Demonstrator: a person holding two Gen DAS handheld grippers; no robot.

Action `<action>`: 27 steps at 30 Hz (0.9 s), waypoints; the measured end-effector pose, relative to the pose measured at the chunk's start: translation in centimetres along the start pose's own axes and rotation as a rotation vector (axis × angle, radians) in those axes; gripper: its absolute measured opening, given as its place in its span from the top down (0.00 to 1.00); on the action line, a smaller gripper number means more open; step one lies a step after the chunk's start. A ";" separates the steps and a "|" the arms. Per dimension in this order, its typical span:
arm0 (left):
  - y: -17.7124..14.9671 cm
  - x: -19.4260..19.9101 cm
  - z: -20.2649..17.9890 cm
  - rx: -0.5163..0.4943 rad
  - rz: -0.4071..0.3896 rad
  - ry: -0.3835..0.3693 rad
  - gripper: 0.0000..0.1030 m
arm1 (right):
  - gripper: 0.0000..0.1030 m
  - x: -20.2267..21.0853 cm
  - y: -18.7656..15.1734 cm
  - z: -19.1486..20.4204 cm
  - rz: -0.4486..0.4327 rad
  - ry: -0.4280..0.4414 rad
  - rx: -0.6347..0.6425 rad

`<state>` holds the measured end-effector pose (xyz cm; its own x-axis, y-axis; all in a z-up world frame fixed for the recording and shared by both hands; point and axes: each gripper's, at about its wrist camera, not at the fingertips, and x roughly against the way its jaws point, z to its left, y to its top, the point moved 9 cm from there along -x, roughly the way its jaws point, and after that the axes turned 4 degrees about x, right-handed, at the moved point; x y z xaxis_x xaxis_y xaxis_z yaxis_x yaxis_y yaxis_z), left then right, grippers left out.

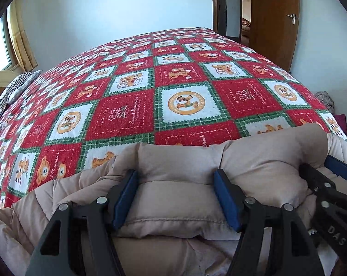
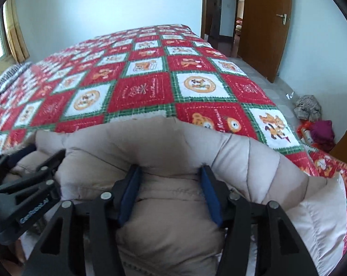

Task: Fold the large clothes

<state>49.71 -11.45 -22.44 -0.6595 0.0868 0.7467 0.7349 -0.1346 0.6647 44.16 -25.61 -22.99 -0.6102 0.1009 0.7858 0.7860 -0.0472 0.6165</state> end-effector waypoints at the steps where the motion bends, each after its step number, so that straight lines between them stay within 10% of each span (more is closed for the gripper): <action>1: 0.0 0.0 0.0 0.001 0.001 0.000 0.34 | 0.44 0.0 -0.1 0.0 0.001 -0.009 0.009; 20: 0.1 0.0 -0.3 -0.027 -0.003 0.037 0.33 | 0.41 0.2 0.1 -0.1 -0.015 -0.036 0.010; 27: -0.8 5.4 0.5 0.008 0.017 -0.132 0.33 | 0.39 5.0 -0.1 -1.4 -0.069 0.037 -0.051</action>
<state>45.62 -10.38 -18.94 -0.6209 0.2143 0.7540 0.7472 -0.1292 0.6520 40.92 -26.50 -19.00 -0.6667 0.0687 0.7422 0.7365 -0.0926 0.6701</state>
